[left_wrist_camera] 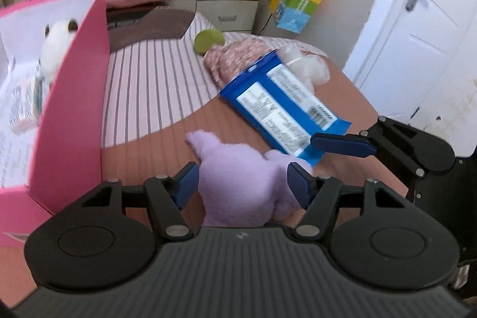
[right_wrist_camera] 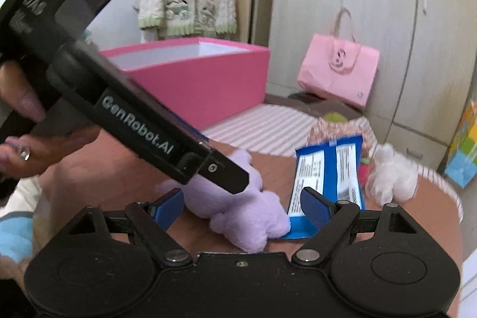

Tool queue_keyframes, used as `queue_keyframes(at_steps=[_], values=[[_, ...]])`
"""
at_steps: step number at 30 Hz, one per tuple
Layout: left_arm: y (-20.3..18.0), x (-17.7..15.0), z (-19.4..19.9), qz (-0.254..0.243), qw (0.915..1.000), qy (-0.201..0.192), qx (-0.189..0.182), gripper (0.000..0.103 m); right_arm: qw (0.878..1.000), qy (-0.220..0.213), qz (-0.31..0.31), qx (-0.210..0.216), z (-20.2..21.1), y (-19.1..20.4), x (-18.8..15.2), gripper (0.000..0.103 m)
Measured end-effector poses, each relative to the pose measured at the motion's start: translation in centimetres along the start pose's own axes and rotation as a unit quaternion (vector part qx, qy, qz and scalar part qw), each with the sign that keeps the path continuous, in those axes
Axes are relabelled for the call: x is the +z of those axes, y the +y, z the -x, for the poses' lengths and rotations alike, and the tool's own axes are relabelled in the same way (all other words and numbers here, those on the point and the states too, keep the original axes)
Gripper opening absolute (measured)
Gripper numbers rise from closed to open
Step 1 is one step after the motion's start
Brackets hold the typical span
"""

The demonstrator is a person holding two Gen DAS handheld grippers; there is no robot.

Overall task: Organize soft objects
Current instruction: 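Move the left tool to the lilac plush bunny and close on it, then lift the lilac bunny with the left tool over the pink shoebox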

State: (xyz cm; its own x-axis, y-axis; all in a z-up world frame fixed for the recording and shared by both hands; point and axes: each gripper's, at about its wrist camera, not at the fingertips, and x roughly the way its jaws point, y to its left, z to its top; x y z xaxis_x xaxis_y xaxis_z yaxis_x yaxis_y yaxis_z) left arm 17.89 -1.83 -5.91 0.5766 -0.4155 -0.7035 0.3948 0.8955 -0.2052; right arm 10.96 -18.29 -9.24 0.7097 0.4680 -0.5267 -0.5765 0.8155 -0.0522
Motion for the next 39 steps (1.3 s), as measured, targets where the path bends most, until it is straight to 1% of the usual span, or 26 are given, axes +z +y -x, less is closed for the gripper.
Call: queue_keyframes(at_steps=[2, 3, 5, 7, 9, 12, 14, 16, 19, 20, 21, 23, 25, 26, 27, 29, 30, 33, 39], values=[[0.4, -0.4, -0.5, 0.009, 1.0, -0.003, 0.003, 0.064, 1.0, -0.001, -0.014, 0.004, -0.4, -0.4, -0.3, 0.088], [0.6, -0.6, -0.8, 0.015, 0.9999, -0.002, -0.001, 0.063, 1.0, 0.004, -0.022, 0.003, -0.7, -0.5, -0.3, 0.088], [1.4, -1.3, -1.3, 0.051, 0.9985, -0.001, -0.019, 0.061, 0.999, 0.009, -0.044, 0.009, -1.1, -0.6, -0.5, 0.088], [1.8, -1.8, -1.2, 0.066, 0.9973, -0.007, -0.032, 0.057, 0.998, 0.011, -0.062, 0.014, -1.4, -0.3, -1.0, 0.088], [2.2, -2.3, -1.2, 0.076, 0.9962, -0.017, -0.04, 0.056, 0.998, 0.009, -0.059, -0.007, -1.5, 0.5, -1.6, 0.089], [2.2, -3.0, -1.2, 0.074, 0.9957, -0.04, -0.038, 0.053, 0.997, 0.007, -0.07, -0.028, -1.6, 1.3, -2.6, 0.088], [1.8, -3.3, -1.2, 0.064, 0.996, -0.053, -0.032, 0.052, 0.996, -0.004, -0.079, -0.039, -1.2, 1.5, -3.0, 0.088], [1.4, -3.7, -1.1, 0.054, 0.9961, -0.065, -0.024, 0.052, 0.996, -0.006, -0.08, -0.046, -1.2, 1.5, -3.0, 0.088], [1.3, -4.0, -0.7, 0.058, 0.9955, -0.071, -0.023, 0.05, 0.995, -0.009, -0.087, -0.051, -1.5, 1.6, -2.9, 0.087], [1.2, -4.1, -0.6, 0.059, 0.9955, -0.072, -0.022, 0.05, 0.995, -0.01, -0.086, -0.053, -1.5, 1.7, -2.9, 0.085], [1.2, -4.1, -0.5, 0.06, 0.9954, -0.072, -0.021, 0.049, 0.995, -0.012, -0.082, -0.053, -1.5, 1.9, -2.8, 0.082], [1.3, -4.0, -0.2, 0.071, 0.9947, -0.069, -0.024, 0.049, 0.995, -0.022, -0.084, -0.047, -1.1, 1.9, -3.0, 0.078], [1.4, -4.1, 0.0, 0.086, 0.9936, -0.065, -0.033, 0.049, 0.994, -0.03, -0.098, -0.037, -1.0, 1.7, -3.3, 0.077], [1.2, -4.3, 0.1, 0.084, 0.994, -0.062, -0.035, 0.049, 0.994, -0.031, -0.101, -0.037, -0.8, 1.5, -3.2, 0.075], [0.8, -4.4, 0.3, 0.073, 0.9954, -0.056, -0.028, 0.049, 0.994, -0.03, -0.101, -0.038, -0.7, 1.5, -3.2, 0.075], [-0.1, -4.6, 0.7, 0.052, 0.9975, -0.047, -0.012, 0.049, 0.994, -0.023, -0.099, -0.03, -0.4, 1.8, -3.2, 0.075], [-0.4, -4.7, 1.0, 0.049, 0.9978, -0.043, -0.007, 0.049, 0.995, -0.02, -0.098, -0.028, -0.2, 1.9, -3.1, 0.075], [-0.8, -5.1, 2.1, 0.059, 0.9977, -0.033, 0.003, 0.05, 0.994, -0.01, -0.107, -0.016, 0.4, 2.2, -2.9, 0.075], [-1.8, -6.4, 4.2, 0.043, 0.9989, -0.018, 0.005, 0.051, 0.994, 0.022, -0.109, 0.006, 2.2, 3.3, -2.7, 0.076]])
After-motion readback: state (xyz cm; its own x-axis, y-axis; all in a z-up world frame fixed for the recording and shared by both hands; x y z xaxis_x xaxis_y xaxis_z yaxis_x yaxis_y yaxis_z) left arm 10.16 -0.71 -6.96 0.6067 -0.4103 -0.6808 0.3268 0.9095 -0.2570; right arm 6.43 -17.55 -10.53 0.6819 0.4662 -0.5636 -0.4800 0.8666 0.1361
